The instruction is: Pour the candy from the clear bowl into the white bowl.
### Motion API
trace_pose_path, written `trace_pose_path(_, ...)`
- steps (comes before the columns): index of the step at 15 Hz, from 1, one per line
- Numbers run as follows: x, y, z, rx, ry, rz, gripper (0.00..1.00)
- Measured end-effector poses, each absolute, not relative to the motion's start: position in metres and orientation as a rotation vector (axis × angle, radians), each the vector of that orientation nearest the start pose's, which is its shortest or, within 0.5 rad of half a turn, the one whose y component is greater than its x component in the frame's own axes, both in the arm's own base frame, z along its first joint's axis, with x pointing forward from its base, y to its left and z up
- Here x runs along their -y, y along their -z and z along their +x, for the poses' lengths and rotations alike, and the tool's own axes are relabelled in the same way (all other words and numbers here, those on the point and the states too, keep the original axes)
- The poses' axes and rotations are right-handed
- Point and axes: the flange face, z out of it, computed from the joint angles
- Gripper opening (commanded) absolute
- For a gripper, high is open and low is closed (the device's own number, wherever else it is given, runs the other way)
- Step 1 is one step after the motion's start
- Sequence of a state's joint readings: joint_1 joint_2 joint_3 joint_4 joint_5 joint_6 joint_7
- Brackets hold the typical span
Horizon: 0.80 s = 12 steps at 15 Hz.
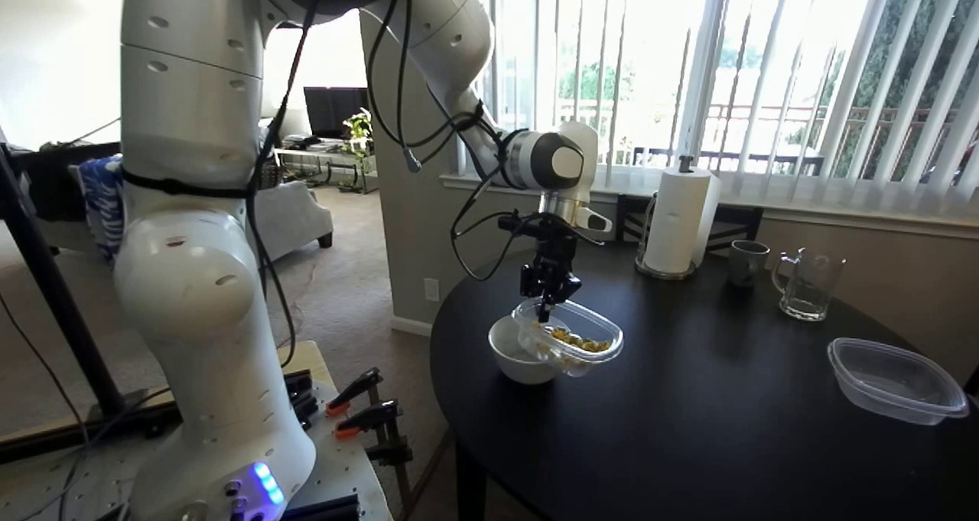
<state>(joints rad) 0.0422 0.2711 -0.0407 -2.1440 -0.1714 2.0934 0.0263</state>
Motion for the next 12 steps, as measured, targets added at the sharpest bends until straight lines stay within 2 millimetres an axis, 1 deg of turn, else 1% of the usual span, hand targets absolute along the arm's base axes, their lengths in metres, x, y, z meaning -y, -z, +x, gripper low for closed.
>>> trace_pose_path(3,-0.001,-0.256,0.513,0.213,-0.497,-3.265,0.02)
trace_pose_path(5,-0.004,-0.251,0.497,0.262,-0.507,-3.275,0.02)
trace_pose_path(9,-0.002,-0.233,0.456,0.386,-0.466,-3.309,0.03)
trace_pose_path(12,-0.006,-0.236,0.428,0.487,-0.38,-3.324,0.03)
